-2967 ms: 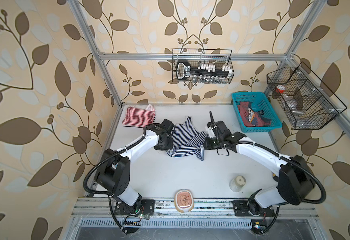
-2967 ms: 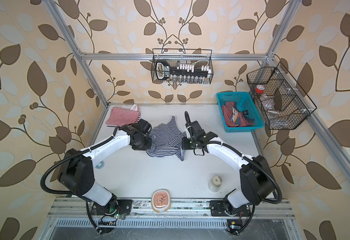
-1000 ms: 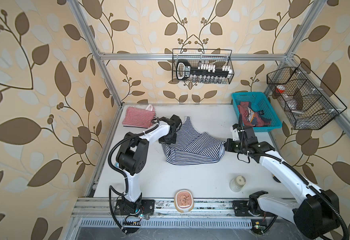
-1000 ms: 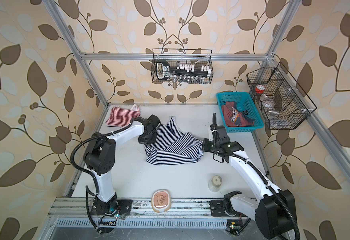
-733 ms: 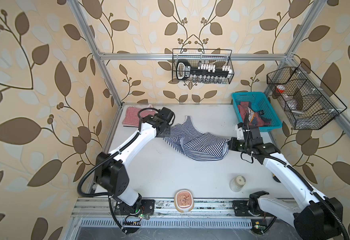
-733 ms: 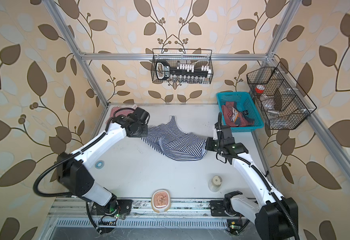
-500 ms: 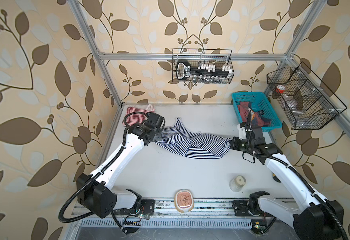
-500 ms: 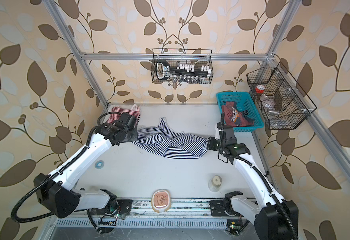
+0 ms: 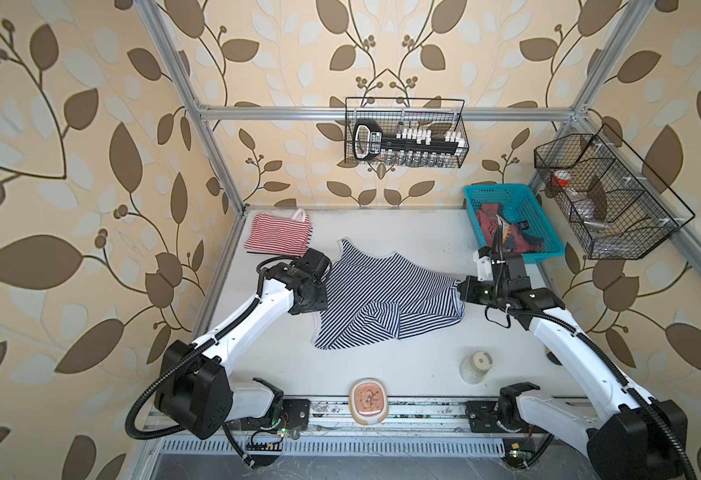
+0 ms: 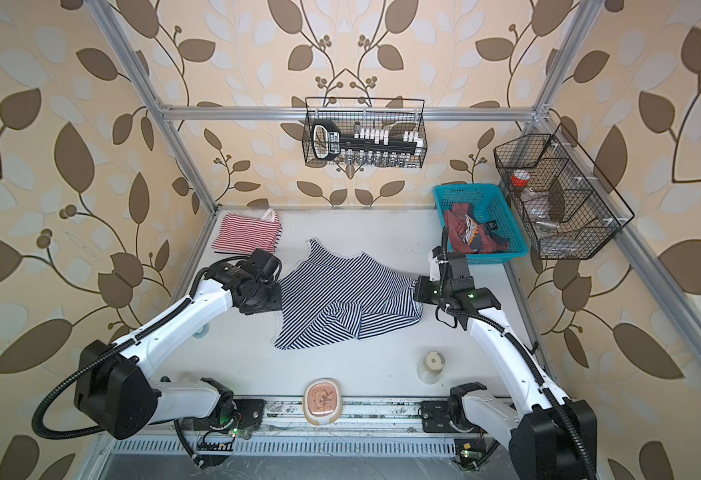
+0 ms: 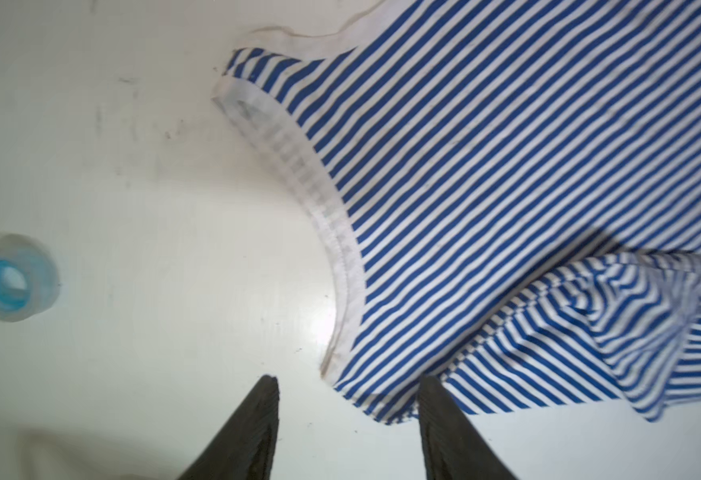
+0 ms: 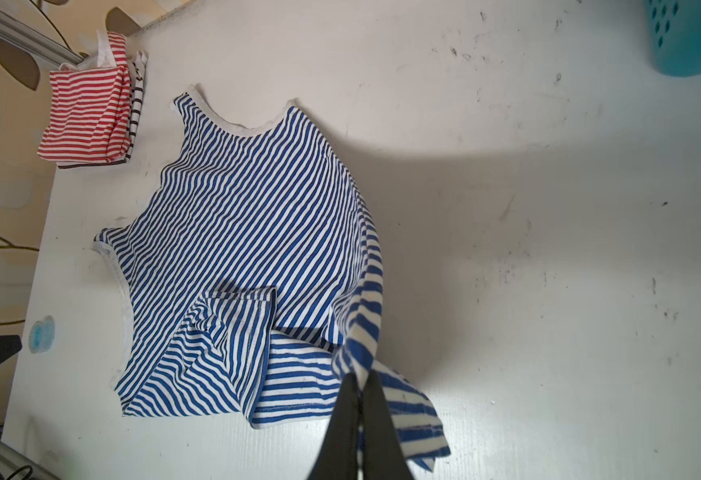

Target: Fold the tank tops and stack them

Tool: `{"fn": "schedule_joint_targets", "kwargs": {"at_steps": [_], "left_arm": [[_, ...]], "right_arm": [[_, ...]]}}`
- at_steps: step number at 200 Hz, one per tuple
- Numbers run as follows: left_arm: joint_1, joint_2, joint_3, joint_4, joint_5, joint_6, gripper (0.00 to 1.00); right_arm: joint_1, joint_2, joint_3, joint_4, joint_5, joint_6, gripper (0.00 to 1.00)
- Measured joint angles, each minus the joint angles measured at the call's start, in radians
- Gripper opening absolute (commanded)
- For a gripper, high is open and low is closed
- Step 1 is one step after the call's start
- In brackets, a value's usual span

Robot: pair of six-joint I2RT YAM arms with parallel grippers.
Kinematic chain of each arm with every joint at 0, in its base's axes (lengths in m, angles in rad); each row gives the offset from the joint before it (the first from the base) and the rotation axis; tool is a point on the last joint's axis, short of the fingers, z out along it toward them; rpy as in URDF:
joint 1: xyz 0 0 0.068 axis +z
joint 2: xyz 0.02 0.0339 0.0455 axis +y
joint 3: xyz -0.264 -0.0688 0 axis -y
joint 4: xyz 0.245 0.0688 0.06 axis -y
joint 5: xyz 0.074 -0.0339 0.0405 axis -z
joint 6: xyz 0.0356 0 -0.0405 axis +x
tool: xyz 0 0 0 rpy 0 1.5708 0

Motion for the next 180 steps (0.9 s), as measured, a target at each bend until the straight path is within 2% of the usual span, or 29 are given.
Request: {"fn": "schedule_joint_targets", "kwargs": {"at_steps": [27, 65, 102, 147, 180], "left_arm": [[-0.069, 0.075, 0.116, 0.029, 0.071, -0.010, 0.48], [-0.215, 0.435, 0.475, 0.034, 0.120, 0.024, 0.45], [-0.300, 0.750, 0.765, -0.049, 0.120, 0.071, 0.44], [-0.356, 0.944, 0.943, -0.172, 0.118, 0.092, 0.44], [-0.376, 1.032, 1.059, -0.236, 0.111, 0.100, 0.42]], "right_arm": [[0.010, 0.015, -0.018, 0.021, -0.016, 0.000, 0.00], [0.023, 0.050, -0.032, 0.049, -0.038, 0.004, 0.00], [0.024, 0.060, -0.045, 0.078, -0.047, 0.005, 0.00], [0.008, 0.066, -0.052, 0.094, -0.063, 0.003, 0.00], [-0.010, 0.066, -0.061, 0.101, -0.079, 0.000, 0.00]]}}
